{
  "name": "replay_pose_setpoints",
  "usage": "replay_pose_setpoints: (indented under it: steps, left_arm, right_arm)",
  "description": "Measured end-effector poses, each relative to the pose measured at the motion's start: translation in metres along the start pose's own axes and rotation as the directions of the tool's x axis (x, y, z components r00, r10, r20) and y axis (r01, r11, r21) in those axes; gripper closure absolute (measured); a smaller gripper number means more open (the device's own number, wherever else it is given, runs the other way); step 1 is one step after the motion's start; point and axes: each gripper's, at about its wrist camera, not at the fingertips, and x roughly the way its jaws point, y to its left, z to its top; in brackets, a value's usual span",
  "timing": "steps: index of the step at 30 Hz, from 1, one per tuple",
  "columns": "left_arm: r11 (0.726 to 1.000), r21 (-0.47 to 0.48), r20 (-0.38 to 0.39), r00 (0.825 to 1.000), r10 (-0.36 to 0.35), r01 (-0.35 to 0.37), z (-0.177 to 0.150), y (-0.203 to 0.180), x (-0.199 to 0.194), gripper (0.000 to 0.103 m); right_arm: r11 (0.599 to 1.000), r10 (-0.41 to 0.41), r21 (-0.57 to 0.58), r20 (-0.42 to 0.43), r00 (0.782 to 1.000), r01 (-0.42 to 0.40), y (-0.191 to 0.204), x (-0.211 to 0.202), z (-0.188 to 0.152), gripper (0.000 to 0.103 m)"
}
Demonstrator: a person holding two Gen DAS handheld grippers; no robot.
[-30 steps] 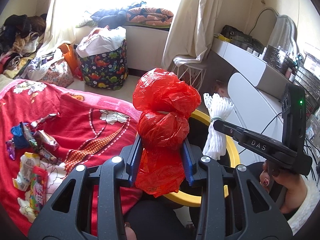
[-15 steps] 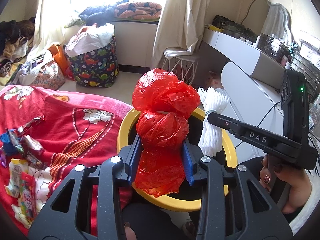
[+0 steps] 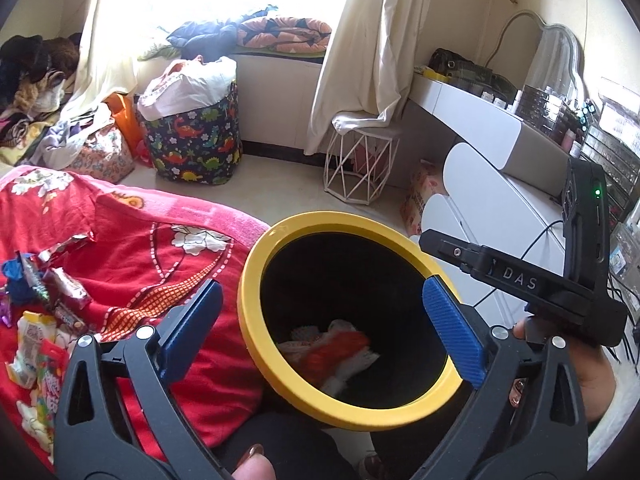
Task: Collect trash
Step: 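Move both tools back toward the remaining wrappers on the bed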
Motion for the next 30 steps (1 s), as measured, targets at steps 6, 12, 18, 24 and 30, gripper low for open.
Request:
replay_pose_setpoints:
  steps: [6, 12, 18, 24, 30]
  left_arm:
    - [1.000, -0.010, 0.009, 1.000, 0.030, -0.030, -0.001, 0.008, -0.008, 0.011]
    - [0.998, -0.030, 0.025, 0.998, 0.058, -0.057, -0.002, 0.019, -0.019, 0.011]
    - [0.995, -0.048, 0.040, 0.995, 0.093, -0.091, -0.001, 0.033, -0.031, 0.011]
    - [0.991, -0.061, 0.064, 0.990, 0.127, -0.123, -0.001, 0.049, -0.045, 0.011]
    - [0.986, -0.074, 0.090, 0.984, 0.153, -0.147, 0.000, 0.065, -0.059, 0.011]
  right_arm:
    - [0.999, 0.003, -0.036, 0.016, 1.000, -0.003, 0.007, 0.000, 0.000, 0.033]
    - [0.998, 0.006, -0.065, 0.029, 1.000, -0.004, 0.016, -0.001, -0.001, 0.032]
    - [0.993, 0.011, -0.114, 0.045, 0.999, -0.006, 0.031, -0.001, -0.006, 0.031]
    - [0.988, 0.030, -0.151, 0.064, 0.998, -0.020, 0.048, -0.002, -0.011, 0.028]
    - [0.980, 0.057, -0.195, 0.088, 0.994, -0.039, 0.068, -0.006, -0.018, 0.025]
